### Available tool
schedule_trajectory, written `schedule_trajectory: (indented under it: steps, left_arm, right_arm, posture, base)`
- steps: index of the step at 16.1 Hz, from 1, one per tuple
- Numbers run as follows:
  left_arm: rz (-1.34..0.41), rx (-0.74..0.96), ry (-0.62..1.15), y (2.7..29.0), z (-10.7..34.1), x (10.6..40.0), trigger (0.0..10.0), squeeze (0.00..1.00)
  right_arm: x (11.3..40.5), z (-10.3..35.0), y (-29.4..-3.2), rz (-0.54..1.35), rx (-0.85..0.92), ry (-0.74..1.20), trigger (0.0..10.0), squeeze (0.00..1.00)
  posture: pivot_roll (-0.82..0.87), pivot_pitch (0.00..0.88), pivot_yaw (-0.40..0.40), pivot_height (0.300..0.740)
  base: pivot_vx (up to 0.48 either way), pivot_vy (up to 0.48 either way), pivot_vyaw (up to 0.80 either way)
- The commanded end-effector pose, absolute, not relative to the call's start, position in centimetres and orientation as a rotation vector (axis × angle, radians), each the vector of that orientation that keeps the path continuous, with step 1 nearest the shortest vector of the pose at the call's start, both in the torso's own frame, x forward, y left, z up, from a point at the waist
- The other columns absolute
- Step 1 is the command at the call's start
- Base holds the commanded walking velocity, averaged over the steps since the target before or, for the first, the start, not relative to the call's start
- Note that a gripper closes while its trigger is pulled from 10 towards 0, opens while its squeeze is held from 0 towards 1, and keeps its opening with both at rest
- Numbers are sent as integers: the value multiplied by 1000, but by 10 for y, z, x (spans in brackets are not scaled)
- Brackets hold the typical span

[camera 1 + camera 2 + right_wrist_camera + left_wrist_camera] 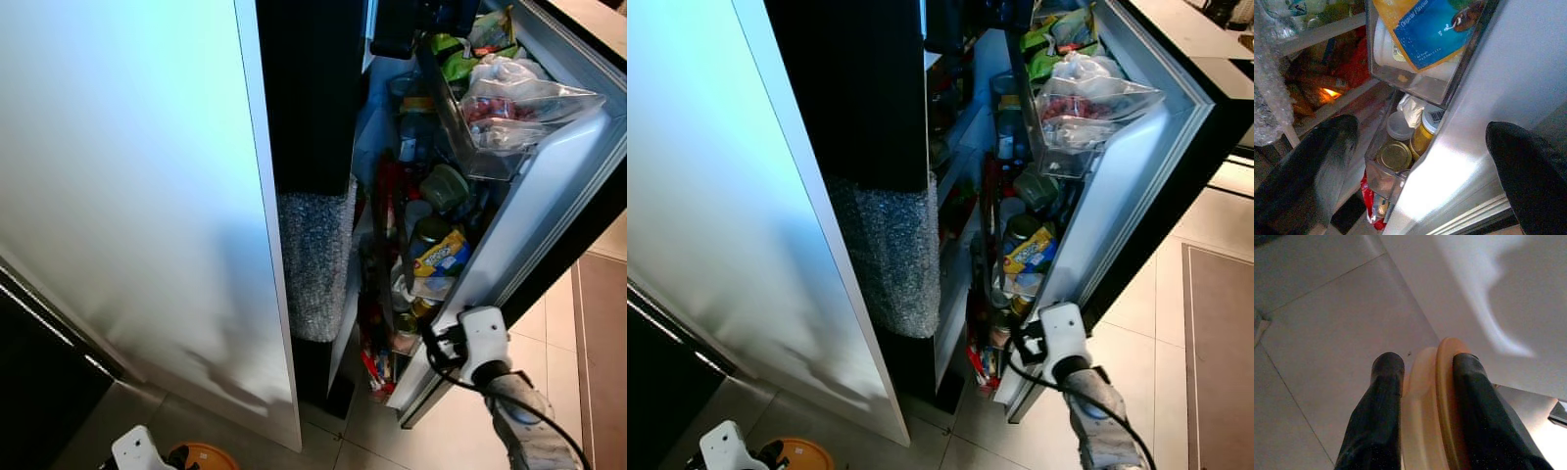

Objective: Restocking fridge

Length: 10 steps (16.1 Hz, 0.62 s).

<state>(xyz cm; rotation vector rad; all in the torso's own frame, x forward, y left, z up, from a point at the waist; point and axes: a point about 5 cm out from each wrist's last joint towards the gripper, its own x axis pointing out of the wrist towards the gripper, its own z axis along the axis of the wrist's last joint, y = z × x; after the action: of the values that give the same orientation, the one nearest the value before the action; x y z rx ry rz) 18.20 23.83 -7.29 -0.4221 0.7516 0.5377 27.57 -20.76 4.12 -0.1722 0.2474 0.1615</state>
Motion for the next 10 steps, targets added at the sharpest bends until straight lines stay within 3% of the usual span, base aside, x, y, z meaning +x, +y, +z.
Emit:
schedule_trajectory:
  steps: [1,6,10]
  left_arm:
    - [521,-400,781,237,-75,179,10000,0]
    - [511,-397,785,236,-75,179,10000,0]
    - [509,-392,788,236,-75,179,10000,0]
  right_arm:
    - [280,50,-220,112,-189,211,10000,0]
    - [276,50,-236,28,-210,213,10000,0]
    - [261,45,-276,-186,-226,262,10000,0]
  posture:
    - [-55,66,-5,740]
    - [-58,69,-4,740]
    - [-63,74,-3,740]
  base:
    - [0,0,0]
    - [0,0,0]
    - [0,0,0]
